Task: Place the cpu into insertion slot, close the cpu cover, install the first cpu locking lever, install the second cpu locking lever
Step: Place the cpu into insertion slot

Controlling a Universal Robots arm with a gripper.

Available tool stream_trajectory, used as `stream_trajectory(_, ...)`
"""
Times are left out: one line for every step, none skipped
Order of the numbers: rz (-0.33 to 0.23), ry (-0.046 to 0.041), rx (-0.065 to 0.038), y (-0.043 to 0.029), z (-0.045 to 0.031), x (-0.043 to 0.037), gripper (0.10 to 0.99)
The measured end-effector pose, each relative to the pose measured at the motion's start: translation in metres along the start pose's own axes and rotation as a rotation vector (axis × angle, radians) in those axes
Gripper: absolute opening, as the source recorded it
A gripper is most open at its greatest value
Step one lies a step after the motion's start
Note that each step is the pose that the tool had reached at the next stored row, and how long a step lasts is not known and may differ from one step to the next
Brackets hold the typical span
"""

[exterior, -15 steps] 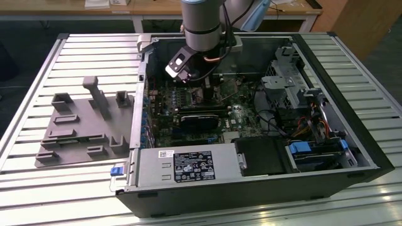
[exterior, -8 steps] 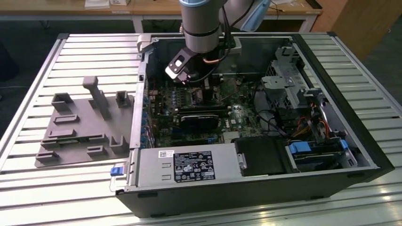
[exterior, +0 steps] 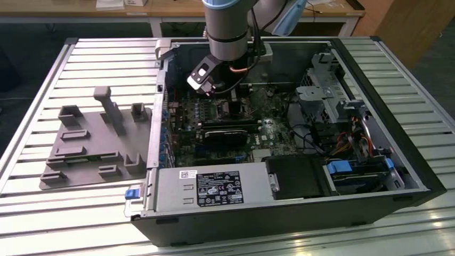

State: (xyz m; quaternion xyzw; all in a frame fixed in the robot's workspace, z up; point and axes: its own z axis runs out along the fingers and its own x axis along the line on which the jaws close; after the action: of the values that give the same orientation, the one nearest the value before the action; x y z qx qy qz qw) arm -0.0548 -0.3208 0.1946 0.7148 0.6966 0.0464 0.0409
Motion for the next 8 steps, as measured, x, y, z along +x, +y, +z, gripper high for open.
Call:
stream_trajectory(-0.003,0.0004,0.000,-0.0001,0.0003,0.0001,0.537)
stream_trajectory(-0.006,0.0009,0.000,-0.0001,0.0006,0.0003,0.537)
stream_trajectory(-0.009,0.0014,0.000,-0.0001,0.0009,0.0004,0.537)
stream_trajectory(-0.014,0.0018,0.000,-0.0002,0.0011,0.0005,0.537)
stream_trajectory(-0.018,0.0023,0.000,-0.0002,0.0014,0.0005,0.537)
stream_trajectory(-0.022,0.0027,0.000,-0.0003,0.0016,0.0005,0.537)
stream_trajectory(-0.024,0.0031,0.000,-0.0004,0.0019,0.0005,0.537)
stream_trajectory(-0.025,0.0032,0.000,-0.0004,0.0022,0.0005,0.537)
